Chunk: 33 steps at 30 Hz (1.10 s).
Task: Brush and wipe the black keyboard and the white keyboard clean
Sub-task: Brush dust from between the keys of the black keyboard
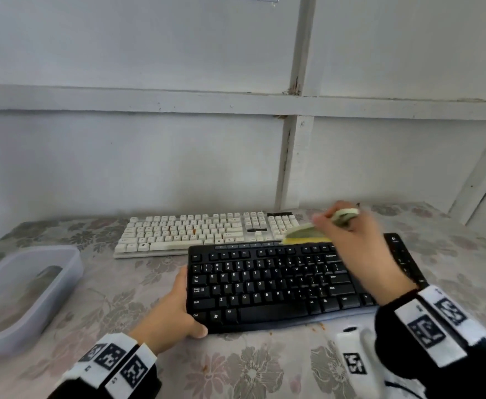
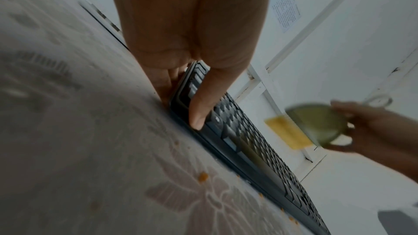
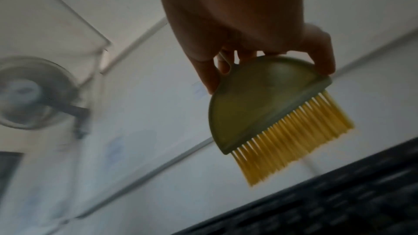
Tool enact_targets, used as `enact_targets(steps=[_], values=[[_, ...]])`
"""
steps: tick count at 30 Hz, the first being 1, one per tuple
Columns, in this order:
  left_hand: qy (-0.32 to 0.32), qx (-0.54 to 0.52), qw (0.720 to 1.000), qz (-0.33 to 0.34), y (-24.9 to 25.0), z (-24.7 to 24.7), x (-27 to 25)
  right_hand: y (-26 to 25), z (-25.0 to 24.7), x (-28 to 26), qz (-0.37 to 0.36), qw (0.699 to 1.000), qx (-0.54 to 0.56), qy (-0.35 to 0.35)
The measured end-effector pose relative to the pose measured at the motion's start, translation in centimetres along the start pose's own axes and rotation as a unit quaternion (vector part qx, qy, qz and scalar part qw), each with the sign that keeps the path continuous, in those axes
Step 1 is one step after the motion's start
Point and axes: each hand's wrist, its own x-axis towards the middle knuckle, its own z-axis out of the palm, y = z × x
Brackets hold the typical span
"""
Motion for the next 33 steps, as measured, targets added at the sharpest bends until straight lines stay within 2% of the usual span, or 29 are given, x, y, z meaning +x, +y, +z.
enact_targets(steps=[2, 3, 5, 9, 13, 17, 19, 22, 24, 28, 30, 33], values=[[-0.003, -0.007, 1.000, -0.005, 0.0, -0.1, 0.0, -1.6, 4.3, -1.2, -0.010, 0.997, -0.004, -0.076], [-0.004, -0.006, 1.000, -0.007, -0.1, -0.1, 0.0, -2.2, 6.2, -1.7, -0.019, 0.996, -0.014, -0.091], [0.002, 0.009, 1.000, -0.013, 0.0, -0.1, 0.2, -2.9, 9.2, -2.4, -0.039, 0.994, -0.030, -0.099], [0.006, 0.039, 0.999, -0.009, 0.5, -0.1, 0.0, -3.6, 12.1, -3.6, -0.025, 0.993, -0.059, -0.099], [0.003, 0.019, 1.000, -0.003, 0.3, -0.2, 0.0, -2.7, 11.1, -4.0, -0.018, 0.992, -0.098, -0.071], [-0.001, -0.010, 1.000, -0.013, 0.0, -0.2, 0.1, -1.6, 9.0, -3.7, -0.004, 0.986, -0.168, -0.014], [-0.004, -0.016, 1.000, -0.007, -0.2, -0.2, 0.1, -2.0, 9.0, -3.8, -0.020, 0.991, -0.128, -0.013], [-0.001, -0.024, 1.000, 0.006, -0.4, -0.2, 0.3, -2.8, 10.1, -4.2, -0.021, 0.997, -0.030, -0.071], [-0.003, -0.029, 1.000, 0.012, -0.5, -0.2, 0.4, -2.5, 10.3, -4.5, -0.009, 0.996, -0.018, -0.092], [-0.011, -0.035, 0.999, 0.010, -0.3, -0.2, 0.2, -0.5, 8.3, -3.8, 0.004, 0.996, -0.091, -0.020], [-0.013, -0.034, 0.999, 0.008, -0.4, -0.2, 0.2, -0.1, 7.5, -3.5, -0.014, 0.995, -0.101, 0.008], [-0.008, -0.037, 0.999, 0.004, -0.6, -0.2, 0.2, -0.5, 7.8, -3.7, -0.014, 0.999, -0.013, -0.044]])
